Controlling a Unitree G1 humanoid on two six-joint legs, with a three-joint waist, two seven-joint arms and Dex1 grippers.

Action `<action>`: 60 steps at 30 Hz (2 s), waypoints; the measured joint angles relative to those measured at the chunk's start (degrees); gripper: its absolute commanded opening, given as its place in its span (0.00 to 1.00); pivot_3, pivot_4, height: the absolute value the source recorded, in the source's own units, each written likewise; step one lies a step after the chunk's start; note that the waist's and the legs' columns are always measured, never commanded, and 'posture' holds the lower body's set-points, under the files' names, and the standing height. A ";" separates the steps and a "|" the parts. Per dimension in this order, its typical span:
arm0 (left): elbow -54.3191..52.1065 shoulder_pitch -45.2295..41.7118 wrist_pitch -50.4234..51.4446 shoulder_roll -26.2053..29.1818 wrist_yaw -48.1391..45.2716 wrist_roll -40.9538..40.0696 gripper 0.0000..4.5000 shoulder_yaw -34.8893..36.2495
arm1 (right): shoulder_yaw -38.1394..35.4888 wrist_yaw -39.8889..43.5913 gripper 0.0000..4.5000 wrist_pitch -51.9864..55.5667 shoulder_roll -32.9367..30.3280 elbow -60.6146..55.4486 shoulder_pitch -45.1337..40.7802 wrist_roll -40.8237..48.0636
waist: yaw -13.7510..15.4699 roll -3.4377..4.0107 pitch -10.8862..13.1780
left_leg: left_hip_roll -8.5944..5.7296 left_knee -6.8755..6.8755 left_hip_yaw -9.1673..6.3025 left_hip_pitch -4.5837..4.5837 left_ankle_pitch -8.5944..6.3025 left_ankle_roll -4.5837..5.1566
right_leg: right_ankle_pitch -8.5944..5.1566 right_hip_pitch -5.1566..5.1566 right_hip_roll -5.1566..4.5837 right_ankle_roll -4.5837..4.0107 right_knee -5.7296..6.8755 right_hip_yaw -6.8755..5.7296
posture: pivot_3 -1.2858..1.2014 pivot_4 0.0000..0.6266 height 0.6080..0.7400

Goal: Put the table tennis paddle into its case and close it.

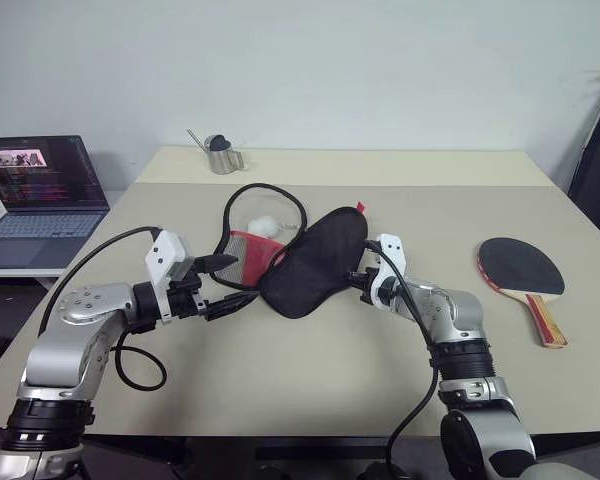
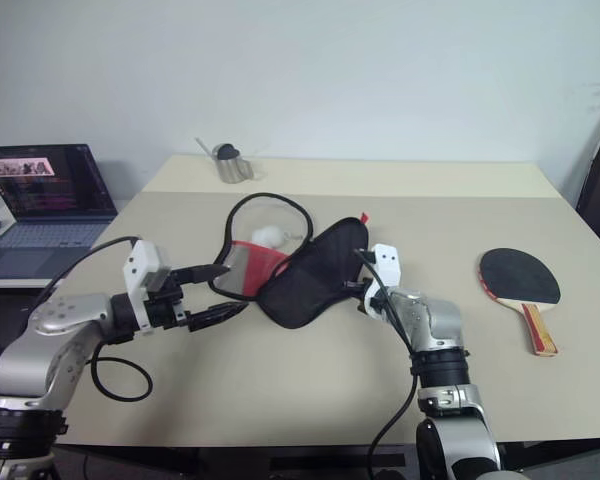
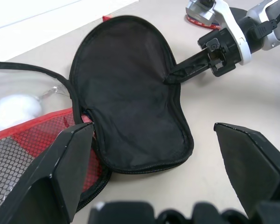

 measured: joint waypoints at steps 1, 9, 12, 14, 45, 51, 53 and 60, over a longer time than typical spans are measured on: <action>-0.36 0.00 0.08 -0.04 0.00 -0.04 1.00 -0.16 | -0.30 0.15 0.01 0.82 -0.54 -0.12 -0.01 0.45 | 0.02 0.00 0.00 | -0.01 0.00 0.00 0.00 0.00 0.00 | 0.00 0.00 -0.01 0.00 0.00 0.00 | 0.52 0.24 1.00; -4.55 0.47 0.86 -1.53 -0.16 -1.05 1.00 -2.58 | -2.16 4.76 0.01 8.36 -13.40 -0.49 -1.63 2.66 | 0.05 0.00 0.00 | -0.02 -0.03 0.01 -0.01 0.00 0.00 | -0.01 0.00 0.00 -0.01 -0.02 0.01 | 0.52 0.24 1.00; -4.69 0.39 1.39 -1.99 -0.08 -1.15 1.00 -3.18 | -1.98 7.20 0.01 8.35 -17.14 2.27 -3.23 2.56 | -0.15 0.00 0.00 | -0.02 -0.03 0.04 0.00 0.00 0.01 | -0.01 0.00 0.01 -0.01 -0.03 0.03 | 0.52 0.24 1.00; -4.69 -0.02 1.46 -2.18 -0.13 -1.15 1.00 -3.70 | -1.16 8.70 0.01 8.09 -19.06 4.65 -4.46 1.87 | -0.19 0.00 0.01 | -0.04 -0.03 0.07 0.00 0.00 0.01 | -0.01 -0.01 0.01 -0.01 -0.04 0.06 | 0.52 0.24 1.00; -4.70 -6.14 1.54 -6.55 -0.82 -0.43 1.00 -9.92 | 18.26 37.66 0.01 -22.13 -32.09 50.87 -26.63 -21.63 | -0.21 0.04 0.09 | -0.07 -0.02 0.11 -0.01 0.00 0.01 | -0.01 -0.01 0.00 -0.02 -0.07 0.08 | 0.52 0.24 1.00; -4.70 -6.61 1.54 -6.91 -0.73 -0.28 1.00 -10.58 | 19.12 37.97 0.01 -26.13 -31.87 54.67 -28.43 -25.24 | -0.21 0.05 0.10 | -0.07 -0.02 0.10 -0.01 0.00 0.00 | -0.01 0.00 -0.01 -0.02 -0.06 0.08 | 0.52 0.24 1.00; -4.70 -6.61 1.54 -6.91 -0.75 -0.28 1.00 -10.82 | 19.13 37.75 0.01 -27.29 -31.71 55.58 -28.79 -25.79 | -0.21 0.06 0.10 | -0.07 -0.02 0.10 -0.01 0.00 0.00 | -0.01 0.00 -0.01 -0.02 -0.06 0.08 | 0.52 0.24 1.00; -4.70 -6.69 1.53 -6.93 -0.72 -0.24 1.00 -10.99 | 17.11 31.71 0.10 -31.35 -30.80 58.24 -29.63 -26.67 | -0.19 0.06 0.11 | -0.08 -0.02 0.09 -0.01 0.00 0.00 | -0.01 0.00 -0.02 -0.02 -0.05 0.08 | 0.52 0.24 1.00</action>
